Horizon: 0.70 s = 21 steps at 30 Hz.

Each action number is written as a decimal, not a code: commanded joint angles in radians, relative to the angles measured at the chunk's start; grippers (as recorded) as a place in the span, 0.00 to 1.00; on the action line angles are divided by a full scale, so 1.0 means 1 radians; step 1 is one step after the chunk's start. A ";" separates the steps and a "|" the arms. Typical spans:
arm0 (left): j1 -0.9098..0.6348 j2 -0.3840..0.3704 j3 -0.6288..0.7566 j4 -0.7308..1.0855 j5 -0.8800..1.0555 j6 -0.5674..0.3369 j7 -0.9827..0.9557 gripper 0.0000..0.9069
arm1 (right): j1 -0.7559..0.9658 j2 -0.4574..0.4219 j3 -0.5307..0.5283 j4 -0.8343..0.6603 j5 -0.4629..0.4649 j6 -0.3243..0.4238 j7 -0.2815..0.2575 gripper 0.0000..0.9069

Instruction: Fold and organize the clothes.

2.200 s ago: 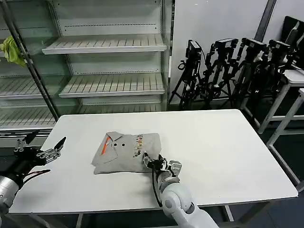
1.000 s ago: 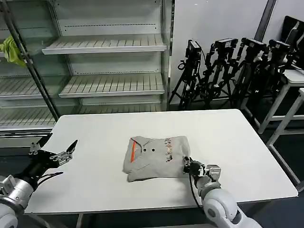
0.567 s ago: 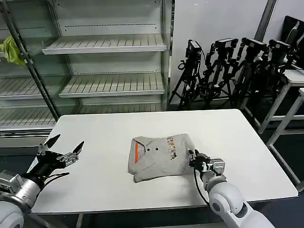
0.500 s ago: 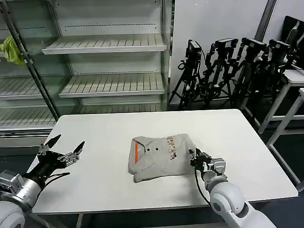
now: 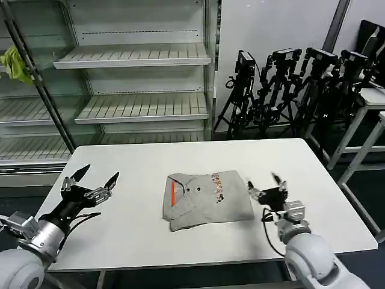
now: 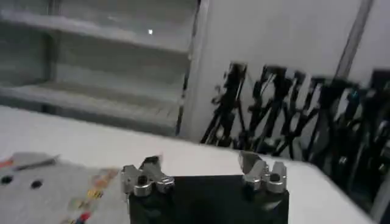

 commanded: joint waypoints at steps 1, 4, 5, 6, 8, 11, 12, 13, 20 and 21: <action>-0.190 -0.067 0.047 0.065 0.030 -0.120 0.092 1.00 | -0.160 -0.025 0.404 0.221 -0.183 0.113 -0.090 1.00; -0.237 -0.094 0.065 0.077 0.030 -0.142 0.110 1.00 | -0.181 -0.014 0.507 0.208 -0.205 0.195 -0.168 1.00; -0.241 -0.097 0.072 0.078 0.031 -0.144 0.118 1.00 | -0.182 -0.012 0.526 0.201 -0.205 0.219 -0.196 1.00; -0.256 -0.102 0.079 0.081 0.032 -0.148 0.138 1.00 | -0.181 -0.007 0.575 0.187 -0.199 0.248 -0.249 1.00; -0.274 -0.109 0.093 0.085 0.044 -0.151 0.168 1.00 | -0.176 0.000 0.622 0.173 -0.177 0.277 -0.337 1.00; -0.303 -0.123 0.088 0.103 0.040 -0.151 0.230 1.00 | -0.167 0.012 0.697 0.150 -0.134 0.316 -0.468 1.00; -0.319 -0.129 0.085 0.111 0.020 -0.152 0.245 1.00 | -0.163 0.015 0.705 0.140 -0.117 0.325 -0.513 1.00; -0.328 -0.133 0.085 0.112 0.003 -0.156 0.246 1.00 | -0.160 0.015 0.720 0.130 -0.102 0.328 -0.540 1.00; -0.324 -0.138 0.119 0.087 -0.137 -0.216 0.146 1.00 | -0.115 0.040 0.720 0.063 0.021 0.379 -0.638 1.00; -0.320 -0.140 0.117 0.081 -0.147 -0.219 0.124 1.00 | -0.114 0.052 0.717 0.058 0.020 0.384 -0.642 1.00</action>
